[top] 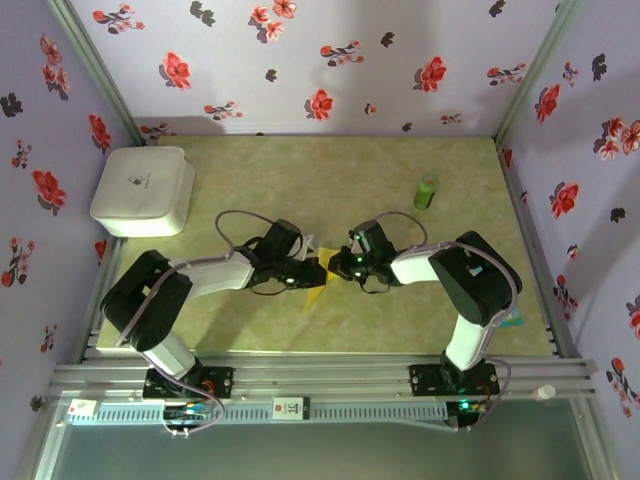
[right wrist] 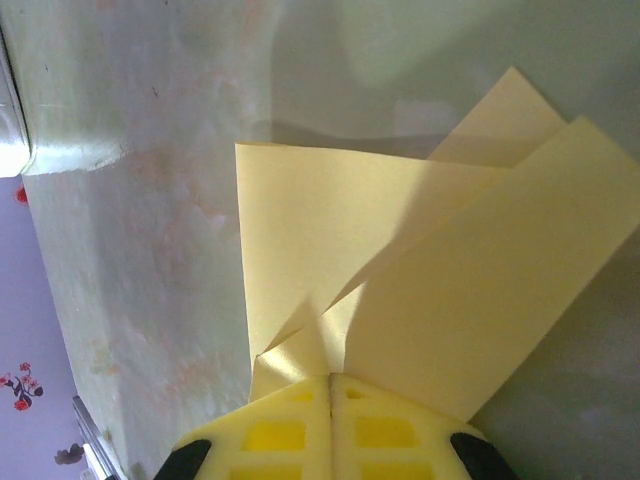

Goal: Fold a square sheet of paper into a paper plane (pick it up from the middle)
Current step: Fold the wing for the fifth time at the center of the table.

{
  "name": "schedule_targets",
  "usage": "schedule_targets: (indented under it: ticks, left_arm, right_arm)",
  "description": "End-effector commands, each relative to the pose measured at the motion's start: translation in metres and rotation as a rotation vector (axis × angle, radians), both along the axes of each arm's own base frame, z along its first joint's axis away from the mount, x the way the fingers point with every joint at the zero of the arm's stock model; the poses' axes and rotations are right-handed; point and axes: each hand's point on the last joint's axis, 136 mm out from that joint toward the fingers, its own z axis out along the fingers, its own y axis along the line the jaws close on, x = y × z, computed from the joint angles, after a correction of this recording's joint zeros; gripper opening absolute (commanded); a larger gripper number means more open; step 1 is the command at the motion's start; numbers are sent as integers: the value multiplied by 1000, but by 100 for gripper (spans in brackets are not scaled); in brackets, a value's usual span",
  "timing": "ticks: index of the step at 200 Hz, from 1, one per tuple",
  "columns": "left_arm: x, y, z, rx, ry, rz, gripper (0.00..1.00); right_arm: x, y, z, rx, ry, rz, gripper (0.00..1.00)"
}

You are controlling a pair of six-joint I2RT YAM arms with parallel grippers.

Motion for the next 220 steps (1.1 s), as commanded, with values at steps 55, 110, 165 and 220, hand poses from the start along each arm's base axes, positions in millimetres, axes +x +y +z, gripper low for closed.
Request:
schedule_targets:
  ticks: [55,110,165,220]
  left_arm:
    - [-2,-1,-37,116,47,-3,0]
    - [-20,18,-64,208,82,-15,0]
    - [-34,33,-71,229,102,-2,0]
    - [-44,42,-67,229,112,-1,0]
  right_arm:
    - [-10,-17,-34,-103,67,-34,0]
    - [-12,-19,-37,-113,72,-31,0]
    - [-14,-22,-42,-129,83,-29,0]
    - [-15,-24,-46,-149,91,-25,0]
